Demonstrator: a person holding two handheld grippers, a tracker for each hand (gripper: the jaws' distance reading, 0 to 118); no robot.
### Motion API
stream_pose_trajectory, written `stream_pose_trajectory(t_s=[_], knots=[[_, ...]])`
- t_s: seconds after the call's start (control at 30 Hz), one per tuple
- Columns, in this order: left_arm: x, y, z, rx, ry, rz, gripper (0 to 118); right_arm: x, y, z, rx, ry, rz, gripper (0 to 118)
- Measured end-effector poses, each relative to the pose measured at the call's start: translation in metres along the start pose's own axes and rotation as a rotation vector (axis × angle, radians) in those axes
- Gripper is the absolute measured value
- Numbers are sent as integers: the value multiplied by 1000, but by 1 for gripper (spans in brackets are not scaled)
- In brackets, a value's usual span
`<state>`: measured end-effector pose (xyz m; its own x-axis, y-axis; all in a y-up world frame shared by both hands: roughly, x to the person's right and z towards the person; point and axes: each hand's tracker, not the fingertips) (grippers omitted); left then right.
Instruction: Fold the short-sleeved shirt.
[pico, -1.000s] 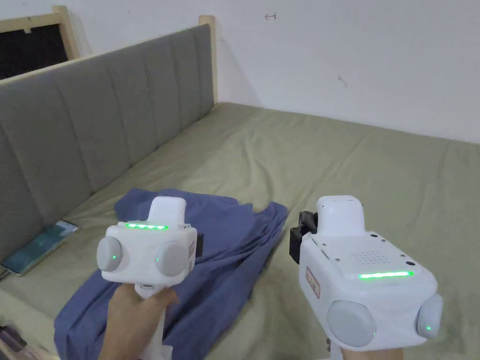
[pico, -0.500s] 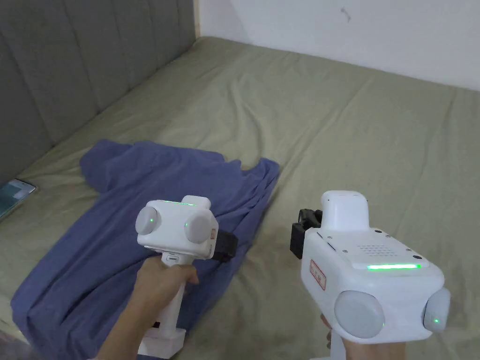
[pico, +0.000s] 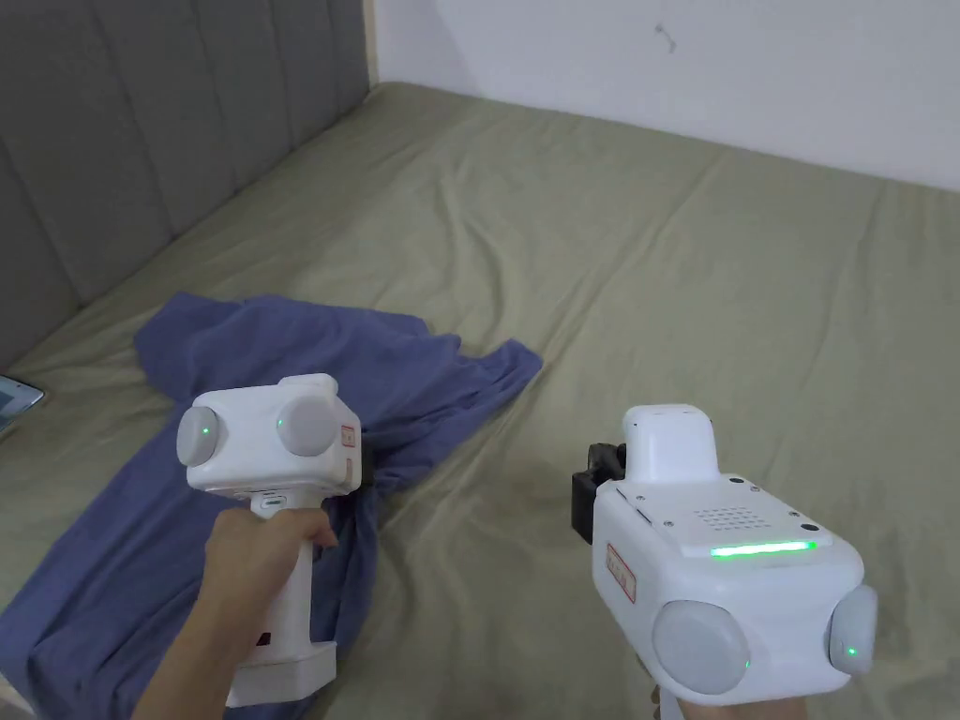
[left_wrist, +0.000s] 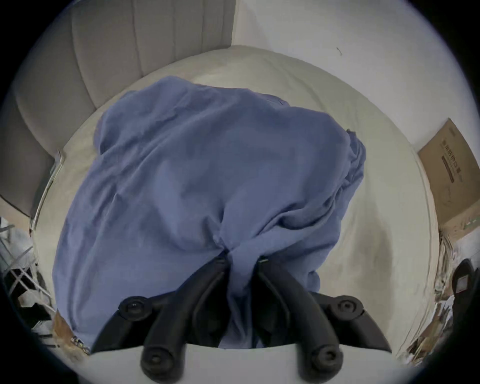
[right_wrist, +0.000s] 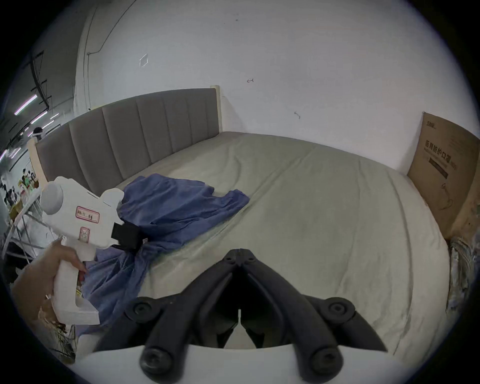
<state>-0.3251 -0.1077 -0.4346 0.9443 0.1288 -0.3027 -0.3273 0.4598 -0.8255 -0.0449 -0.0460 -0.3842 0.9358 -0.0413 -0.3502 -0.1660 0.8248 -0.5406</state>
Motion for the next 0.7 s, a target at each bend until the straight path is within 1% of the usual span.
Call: stream_pose_trajectory(t_s=[0.1, 0.2, 0.23, 0.3, 0.37, 0.4, 0.47, 0.53, 0.67, 0.7], knots=[[8, 7, 32, 25, -58, 21, 10, 12, 2, 12, 16, -10, -36, 0], [21, 19, 80, 160, -138, 66, 9, 27, 5, 27, 34, -35, -54, 0], [31, 25, 98, 188, -156, 56, 9, 33, 6, 33, 46, -42, -56, 0], [56, 40, 128, 225, -238, 8, 9, 46, 10, 49, 73, -82, -57, 0], [91, 45, 153, 277, -216, -77, 9, 62, 12, 67, 111, -107, -85, 0], [110, 48, 163, 303, -250, -114, 9, 71, 13, 76, 129, -122, -104, 0], [151, 47, 184, 319, -364, -175, 9, 91, 14, 97, 162, -170, -125, 0], [192, 39, 199, 320, -488, -239, 9, 112, 14, 119, 184, -238, -136, 0], [281, 0, 228, 319, -664, -438, 9, 161, 8, 170, 241, -387, -175, 0], [296, -10, 232, 310, -714, -471, 9, 171, 6, 181, 245, -416, -178, 0]])
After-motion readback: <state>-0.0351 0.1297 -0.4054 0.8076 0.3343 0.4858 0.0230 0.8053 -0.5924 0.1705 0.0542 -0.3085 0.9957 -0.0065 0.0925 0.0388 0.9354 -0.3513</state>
